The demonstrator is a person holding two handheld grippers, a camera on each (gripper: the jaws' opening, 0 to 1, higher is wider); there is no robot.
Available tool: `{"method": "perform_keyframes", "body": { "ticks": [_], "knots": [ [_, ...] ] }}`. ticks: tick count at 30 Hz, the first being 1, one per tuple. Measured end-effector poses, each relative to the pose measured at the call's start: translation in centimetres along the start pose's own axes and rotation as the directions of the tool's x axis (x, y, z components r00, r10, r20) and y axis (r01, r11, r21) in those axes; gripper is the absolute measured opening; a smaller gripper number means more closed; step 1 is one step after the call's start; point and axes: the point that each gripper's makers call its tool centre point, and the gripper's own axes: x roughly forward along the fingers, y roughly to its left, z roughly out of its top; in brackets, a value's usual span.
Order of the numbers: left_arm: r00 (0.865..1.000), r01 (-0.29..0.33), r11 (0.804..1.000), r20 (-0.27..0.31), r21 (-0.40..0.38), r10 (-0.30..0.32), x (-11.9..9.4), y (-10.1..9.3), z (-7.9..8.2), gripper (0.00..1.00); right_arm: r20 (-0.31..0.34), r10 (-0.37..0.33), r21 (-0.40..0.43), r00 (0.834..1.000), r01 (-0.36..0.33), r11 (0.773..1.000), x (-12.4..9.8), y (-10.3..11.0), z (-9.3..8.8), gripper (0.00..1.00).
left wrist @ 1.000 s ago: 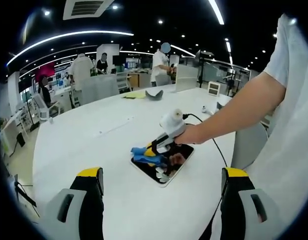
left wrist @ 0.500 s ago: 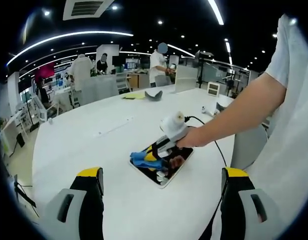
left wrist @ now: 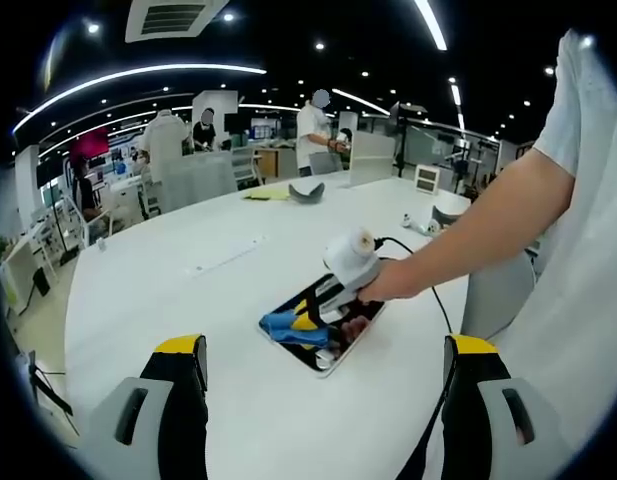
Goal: Wipe the mirror surface with the cleaning cloth until all visible marks leave the cleaned area.
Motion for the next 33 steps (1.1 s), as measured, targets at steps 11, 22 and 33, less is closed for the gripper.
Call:
{"method": "perform_keyframes", "body": {
  "ticks": [11, 22, 33],
  "knots": [
    [1.0, 0.002, 1.0, 0.004, 0.003, -0.002, -0.1, -0.4, 0.0, 0.99, -0.001, 0.011, -0.005, 1.0, -0.011, 1.0, -0.3, 0.9, -0.4, 0.02],
    [1.0, 0.007, 1.0, 0.011, 0.011, -0.007, -0.2, -1.0, 0.3, 0.99, 0.0, 0.019, -0.01, 1.0, -0.019, 1.0, -0.8, 2.1, -0.9, 0.02],
    [1.0, 0.012, 1.0, 0.006, 0.02, -0.012, -0.4, -1.4, 0.2, 0.99, 0.0, 0.025, -0.011, 1.0, -0.025, 1.0, -1.3, 3.1, -1.4, 0.02]
  ]
}}
